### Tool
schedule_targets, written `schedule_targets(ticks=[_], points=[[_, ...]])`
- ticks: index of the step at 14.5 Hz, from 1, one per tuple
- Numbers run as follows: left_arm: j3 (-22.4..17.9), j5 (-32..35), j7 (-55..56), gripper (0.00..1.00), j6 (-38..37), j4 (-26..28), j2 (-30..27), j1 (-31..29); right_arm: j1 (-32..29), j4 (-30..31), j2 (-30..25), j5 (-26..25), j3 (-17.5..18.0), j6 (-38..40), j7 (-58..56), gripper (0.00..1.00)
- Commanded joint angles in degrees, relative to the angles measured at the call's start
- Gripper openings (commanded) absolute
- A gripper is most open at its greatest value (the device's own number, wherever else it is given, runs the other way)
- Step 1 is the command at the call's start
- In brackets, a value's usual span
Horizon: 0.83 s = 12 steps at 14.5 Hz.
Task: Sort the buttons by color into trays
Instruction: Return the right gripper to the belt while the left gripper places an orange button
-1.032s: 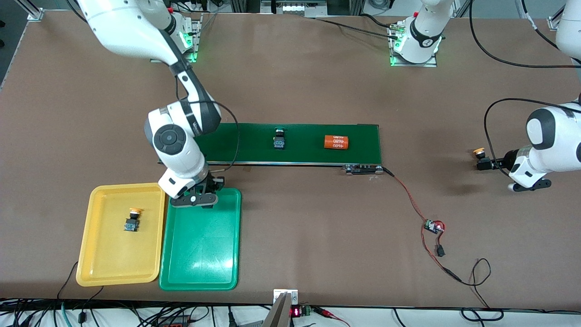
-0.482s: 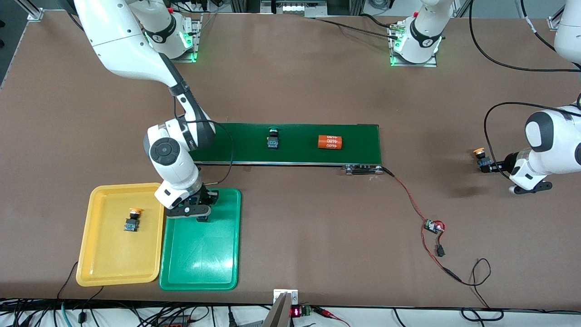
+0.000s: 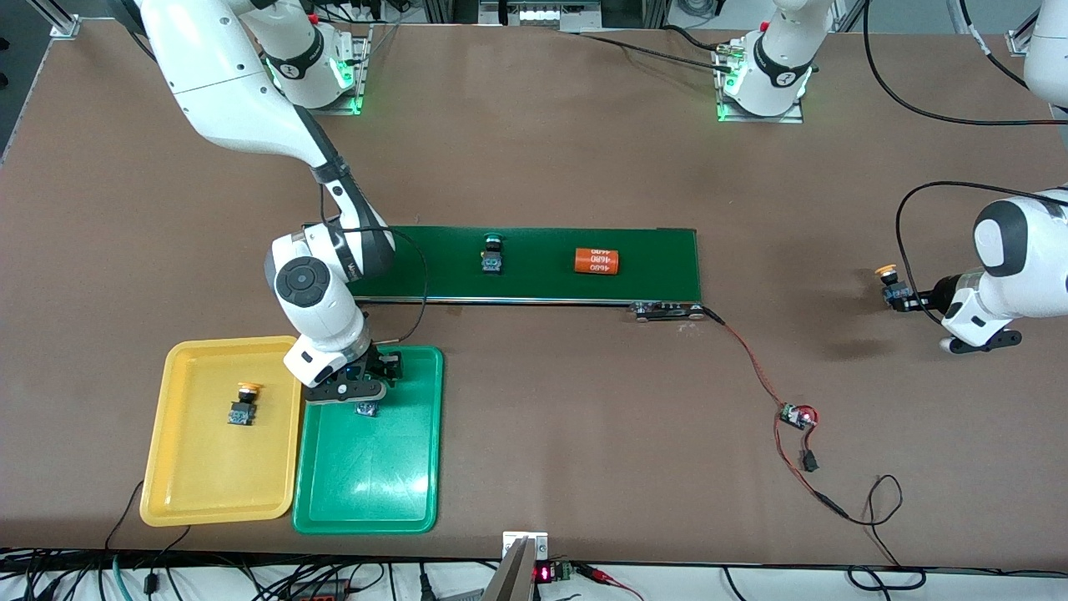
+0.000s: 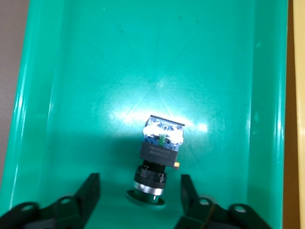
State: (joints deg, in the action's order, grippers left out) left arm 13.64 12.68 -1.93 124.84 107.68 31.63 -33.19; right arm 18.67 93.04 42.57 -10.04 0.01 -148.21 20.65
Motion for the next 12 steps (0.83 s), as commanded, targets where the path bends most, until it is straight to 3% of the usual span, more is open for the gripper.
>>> schedule_targets(ticks=[1, 3, 8, 12], points=[[-0.19, 0.85, -1.59, 0.00, -2.31, 0.16, -2.27, 0.41, -0.12, -0.93, 0.06, 0.02, 0.26, 0.19, -0.17, 1.00], [0.51, 0.42, -1.68, 0.00, -6.17, 0.08, -4.37, 0.67, -0.21, 0.91, -3.44, 0.19, 0.52, 4.21, -0.26, 1.00], [10.52, -0.11, -1.77, 0.00, -16.82, 0.43, -10.35, 3.65, 1.28, 1.01, -13.55, 0.37, 4.20, 27.32, 4.67, 1.00], [14.13, -5.19, -1.59, 0.00, -17.18, 1.22, -12.91, 11.63, 2.07, 1.09, -17.00, 7.83, 6.41, 36.92, 7.74, 1.00]])
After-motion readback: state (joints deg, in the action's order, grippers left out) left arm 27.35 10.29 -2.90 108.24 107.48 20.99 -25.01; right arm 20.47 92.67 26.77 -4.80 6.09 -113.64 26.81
